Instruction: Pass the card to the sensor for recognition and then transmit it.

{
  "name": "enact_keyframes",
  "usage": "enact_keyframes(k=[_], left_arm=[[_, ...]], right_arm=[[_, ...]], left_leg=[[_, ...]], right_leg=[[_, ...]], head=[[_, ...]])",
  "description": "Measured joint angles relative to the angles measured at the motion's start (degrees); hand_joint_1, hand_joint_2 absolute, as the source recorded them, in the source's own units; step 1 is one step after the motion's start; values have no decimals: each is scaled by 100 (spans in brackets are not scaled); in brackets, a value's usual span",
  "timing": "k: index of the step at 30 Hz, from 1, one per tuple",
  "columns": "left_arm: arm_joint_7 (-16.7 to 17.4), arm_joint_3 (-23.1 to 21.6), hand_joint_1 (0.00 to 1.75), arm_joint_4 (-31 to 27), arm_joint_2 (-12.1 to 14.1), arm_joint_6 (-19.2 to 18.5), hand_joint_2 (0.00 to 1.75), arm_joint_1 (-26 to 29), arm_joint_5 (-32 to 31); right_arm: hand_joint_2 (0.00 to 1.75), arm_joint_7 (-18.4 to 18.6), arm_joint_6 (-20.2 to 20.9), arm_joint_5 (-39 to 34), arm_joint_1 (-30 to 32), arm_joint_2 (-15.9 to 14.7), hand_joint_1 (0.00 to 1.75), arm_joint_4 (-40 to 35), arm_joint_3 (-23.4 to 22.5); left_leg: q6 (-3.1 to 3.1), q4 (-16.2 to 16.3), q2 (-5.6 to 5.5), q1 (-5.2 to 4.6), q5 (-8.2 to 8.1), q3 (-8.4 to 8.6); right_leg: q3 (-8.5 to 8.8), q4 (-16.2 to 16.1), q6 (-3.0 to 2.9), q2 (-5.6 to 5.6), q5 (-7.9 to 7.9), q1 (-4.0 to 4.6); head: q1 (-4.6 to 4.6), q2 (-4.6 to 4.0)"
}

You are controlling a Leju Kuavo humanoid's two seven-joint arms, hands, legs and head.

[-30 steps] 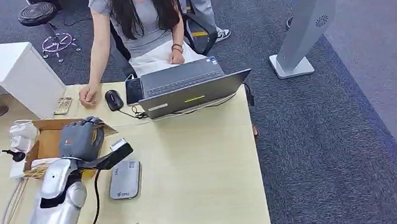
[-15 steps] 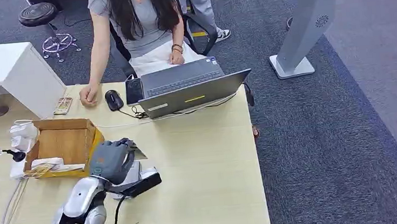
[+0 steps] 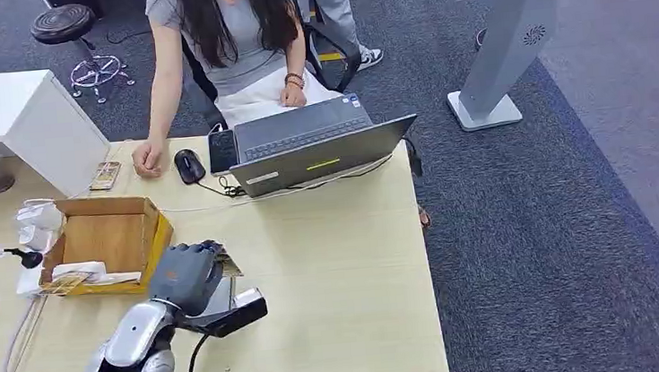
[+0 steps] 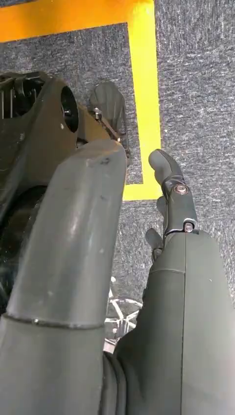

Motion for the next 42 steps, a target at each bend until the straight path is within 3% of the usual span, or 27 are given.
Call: enact_keyframes(k=[8, 13, 25, 42], left_arm=[[15, -31, 175, 0, 33, -24, 175, 1, -7], [473, -37, 175, 39, 55, -330, 175, -2, -201], [1266, -35, 175, 395, 81, -409, 175, -147, -774], [1266, -35, 175, 516, 79, -407, 175, -196, -831]], right_arm=[[0, 0, 0, 0, 0, 0, 0, 0, -2], [0, 20, -35, 59, 0, 4, 0, 0, -2], [0, 313, -201, 380, 0, 35, 0, 0, -2], [0, 326, -201, 415, 0, 35, 0, 0, -2]], left_leg=[[0, 0, 0, 0, 0, 0], [0, 0, 0, 0, 0, 0], [0, 0, -1, 0, 0, 1], [0, 0, -1, 0, 0, 2]], right_leg=[[0, 0, 0, 0, 0, 0], [-1, 0, 0, 0, 0, 0], [1, 0, 0, -1, 0, 0], [3, 0, 0, -1, 0, 0]], head=[[0, 0], [0, 0], [0, 0], [-2, 0]])
